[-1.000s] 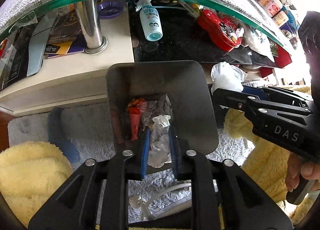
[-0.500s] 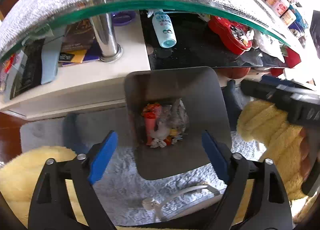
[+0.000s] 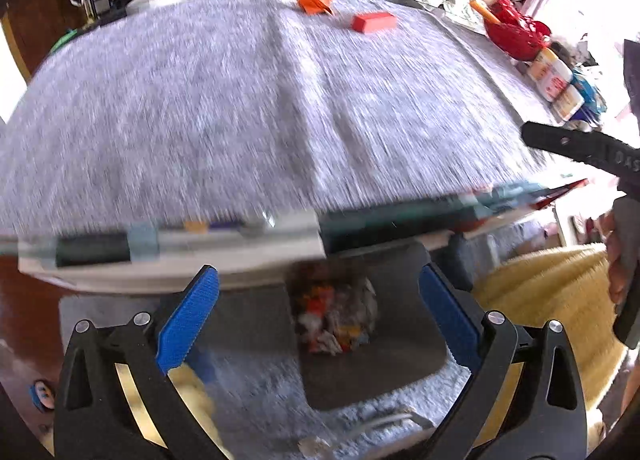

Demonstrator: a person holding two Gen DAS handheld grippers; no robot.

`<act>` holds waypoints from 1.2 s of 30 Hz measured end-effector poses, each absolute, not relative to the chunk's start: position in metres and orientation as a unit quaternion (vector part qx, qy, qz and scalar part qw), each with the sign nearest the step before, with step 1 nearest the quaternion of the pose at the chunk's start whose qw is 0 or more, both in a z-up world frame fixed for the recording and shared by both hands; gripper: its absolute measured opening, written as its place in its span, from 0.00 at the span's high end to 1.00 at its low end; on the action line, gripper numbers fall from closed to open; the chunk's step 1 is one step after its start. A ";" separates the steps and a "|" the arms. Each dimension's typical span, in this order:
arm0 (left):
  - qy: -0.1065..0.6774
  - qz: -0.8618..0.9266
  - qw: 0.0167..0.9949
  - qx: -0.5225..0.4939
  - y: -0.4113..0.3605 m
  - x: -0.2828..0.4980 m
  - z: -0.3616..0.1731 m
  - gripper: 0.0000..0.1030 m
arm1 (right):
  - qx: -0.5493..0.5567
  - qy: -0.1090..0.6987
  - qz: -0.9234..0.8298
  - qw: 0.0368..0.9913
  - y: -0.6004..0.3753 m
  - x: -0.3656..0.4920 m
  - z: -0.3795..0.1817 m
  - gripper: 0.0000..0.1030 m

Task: Collect trash
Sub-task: 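Move both tools back over the table toward the orange wrapper and red bar, then grasp the orange paper wrapper with the left tool while the right tool grasps the red bar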

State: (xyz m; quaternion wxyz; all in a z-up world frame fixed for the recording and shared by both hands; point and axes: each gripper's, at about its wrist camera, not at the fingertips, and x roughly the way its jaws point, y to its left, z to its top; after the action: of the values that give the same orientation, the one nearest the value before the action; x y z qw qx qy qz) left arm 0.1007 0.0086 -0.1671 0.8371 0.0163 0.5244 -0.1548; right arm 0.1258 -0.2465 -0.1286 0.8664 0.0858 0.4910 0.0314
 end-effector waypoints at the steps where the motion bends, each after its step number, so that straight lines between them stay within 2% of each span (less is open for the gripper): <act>1: 0.523 -0.152 0.839 0.018 0.009 0.109 -0.166 0.08 | 0.087 0.488 0.028 0.868 -0.248 0.136 -0.126 0.05; 10: 0.509 -0.139 0.849 0.010 0.012 0.192 -0.147 0.08 | 0.130 0.487 0.035 0.863 -0.246 0.218 -0.126 0.05; 17: 0.500 -0.143 0.853 0.038 0.003 0.241 -0.144 0.08 | 0.123 0.492 0.010 0.862 -0.238 0.278 -0.142 0.05; 21: 0.502 -0.142 0.852 0.045 0.001 0.255 -0.149 0.08 | 0.139 0.498 0.018 0.856 -0.232 0.301 -0.151 0.06; 28: 0.501 -0.155 0.851 0.040 -0.004 0.275 -0.155 0.09 | 0.148 0.509 0.024 0.848 -0.214 0.331 -0.168 0.16; 36: 0.500 -0.165 0.849 0.039 -0.008 0.294 -0.161 0.09 | 0.096 0.501 0.012 0.860 -0.194 0.361 -0.171 0.16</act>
State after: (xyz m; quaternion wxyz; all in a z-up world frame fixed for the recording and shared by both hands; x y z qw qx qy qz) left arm 0.2940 -0.0078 -0.1610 0.8490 0.0393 0.5004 -0.1650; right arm 0.3608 -0.1945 -0.1710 0.8600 0.0958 0.5011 0.0124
